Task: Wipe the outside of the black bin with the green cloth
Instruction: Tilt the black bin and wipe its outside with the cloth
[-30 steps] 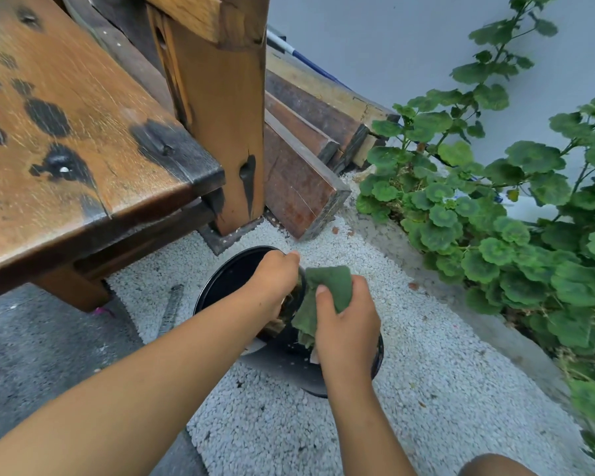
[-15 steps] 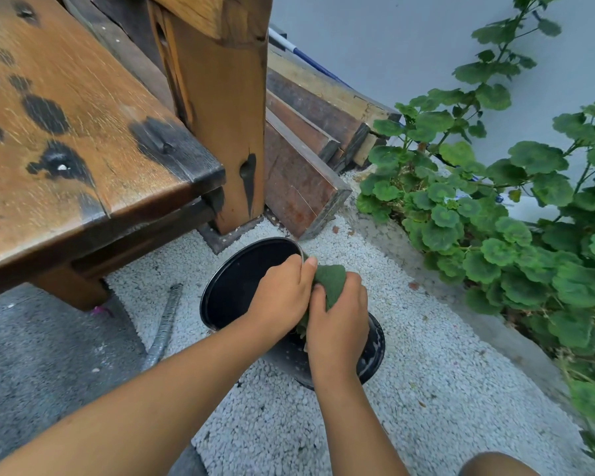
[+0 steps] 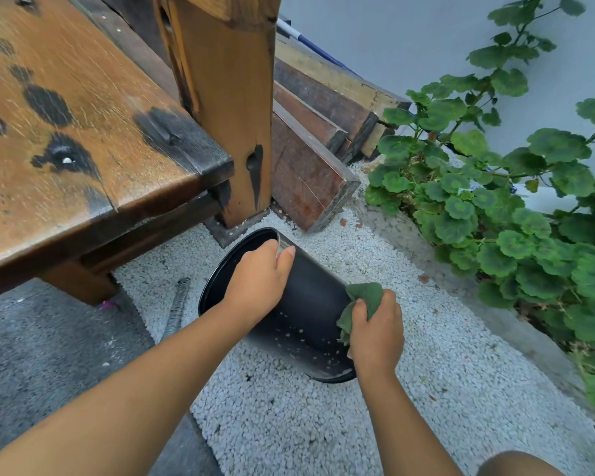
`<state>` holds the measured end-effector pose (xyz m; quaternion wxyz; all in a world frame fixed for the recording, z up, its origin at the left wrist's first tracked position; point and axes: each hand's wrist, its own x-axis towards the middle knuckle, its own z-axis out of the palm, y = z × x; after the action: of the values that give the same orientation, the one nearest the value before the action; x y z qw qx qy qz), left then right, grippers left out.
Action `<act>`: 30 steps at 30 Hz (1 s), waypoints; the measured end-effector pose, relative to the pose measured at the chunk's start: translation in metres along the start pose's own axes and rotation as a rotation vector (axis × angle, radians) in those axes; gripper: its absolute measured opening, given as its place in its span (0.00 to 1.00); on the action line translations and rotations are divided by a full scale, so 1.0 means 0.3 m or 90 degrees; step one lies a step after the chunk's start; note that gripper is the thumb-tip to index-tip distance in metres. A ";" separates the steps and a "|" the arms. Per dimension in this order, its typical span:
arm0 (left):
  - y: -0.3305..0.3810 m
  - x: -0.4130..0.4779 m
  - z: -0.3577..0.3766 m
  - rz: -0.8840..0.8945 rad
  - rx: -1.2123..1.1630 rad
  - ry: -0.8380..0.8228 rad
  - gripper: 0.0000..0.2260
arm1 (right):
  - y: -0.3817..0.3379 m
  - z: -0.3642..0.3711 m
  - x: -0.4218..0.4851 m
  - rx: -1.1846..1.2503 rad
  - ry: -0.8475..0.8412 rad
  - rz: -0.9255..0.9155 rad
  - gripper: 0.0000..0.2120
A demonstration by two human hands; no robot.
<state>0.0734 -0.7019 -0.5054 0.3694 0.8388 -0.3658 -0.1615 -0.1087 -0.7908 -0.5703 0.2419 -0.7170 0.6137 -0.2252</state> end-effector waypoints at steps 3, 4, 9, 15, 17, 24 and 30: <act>0.013 0.011 0.003 -0.001 -0.016 -0.017 0.21 | 0.063 -0.015 0.026 -0.010 -0.003 0.034 0.07; 0.017 0.012 0.004 -0.004 -0.030 -0.021 0.21 | 0.080 -0.019 0.034 -0.014 -0.005 0.045 0.08; 0.007 0.003 -0.001 0.014 -0.058 -0.017 0.24 | 0.108 -0.012 0.051 -0.023 -0.013 0.065 0.09; -0.110 -0.068 -0.028 0.089 -0.078 -0.053 0.24 | 0.109 -0.004 0.057 -0.002 -0.008 0.064 0.09; -0.093 -0.067 -0.025 0.070 -0.098 -0.037 0.24 | 0.091 -0.011 0.067 0.014 -0.011 0.063 0.09; 0.017 -0.032 -0.005 0.003 -0.163 -0.054 0.25 | -0.059 -0.114 0.047 0.194 0.042 0.003 0.05; 0.082 0.025 -0.005 -0.141 -0.169 -0.013 0.28 | -0.286 -0.159 -0.044 0.271 -0.015 -0.114 0.05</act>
<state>0.0671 -0.7180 -0.4862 0.4532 0.8161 -0.2504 -0.2568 -0.0740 -0.7700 -0.4799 0.3740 -0.7038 0.4837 -0.3618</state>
